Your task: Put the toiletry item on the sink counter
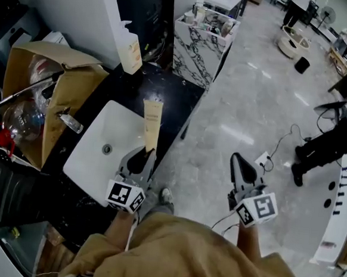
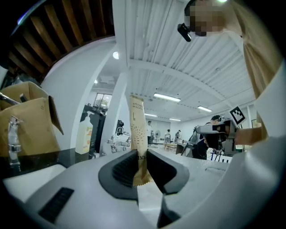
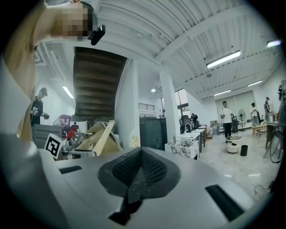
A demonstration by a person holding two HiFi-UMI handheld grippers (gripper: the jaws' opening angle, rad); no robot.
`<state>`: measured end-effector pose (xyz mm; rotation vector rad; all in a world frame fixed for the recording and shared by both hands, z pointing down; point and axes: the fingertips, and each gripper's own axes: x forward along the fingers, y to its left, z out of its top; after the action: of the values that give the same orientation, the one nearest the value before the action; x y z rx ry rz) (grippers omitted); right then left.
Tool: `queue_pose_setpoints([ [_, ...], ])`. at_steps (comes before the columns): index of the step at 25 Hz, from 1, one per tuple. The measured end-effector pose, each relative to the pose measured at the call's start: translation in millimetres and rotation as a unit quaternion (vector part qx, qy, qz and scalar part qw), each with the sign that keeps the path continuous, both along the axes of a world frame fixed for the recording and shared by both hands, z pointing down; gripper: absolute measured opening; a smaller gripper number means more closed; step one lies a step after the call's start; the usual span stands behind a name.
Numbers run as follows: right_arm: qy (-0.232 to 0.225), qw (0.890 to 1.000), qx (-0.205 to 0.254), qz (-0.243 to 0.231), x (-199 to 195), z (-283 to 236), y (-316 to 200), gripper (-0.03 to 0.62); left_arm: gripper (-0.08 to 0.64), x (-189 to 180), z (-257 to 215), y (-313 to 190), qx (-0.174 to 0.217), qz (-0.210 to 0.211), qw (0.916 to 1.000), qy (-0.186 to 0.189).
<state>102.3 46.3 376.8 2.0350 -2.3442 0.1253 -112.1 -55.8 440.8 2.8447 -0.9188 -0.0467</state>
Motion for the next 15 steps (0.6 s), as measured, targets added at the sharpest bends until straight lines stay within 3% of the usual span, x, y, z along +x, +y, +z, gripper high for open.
queue_pose_setpoints([
  [4,-0.006,1.0,0.002,0.006,14,-2,-47,0.003,0.064,30,18,-35,-0.033,0.036,0.9988,-0.011],
  [9,-0.033,0.999,-0.018,0.029,46,17,-71,0.003,0.064,68,29,-57,-0.062,0.067,0.9956,-0.022],
  [15,-0.057,0.998,-0.013,0.0,79,22,-129,0.003,0.064,84,27,-95,-0.063,0.031,0.9969,-0.036],
])
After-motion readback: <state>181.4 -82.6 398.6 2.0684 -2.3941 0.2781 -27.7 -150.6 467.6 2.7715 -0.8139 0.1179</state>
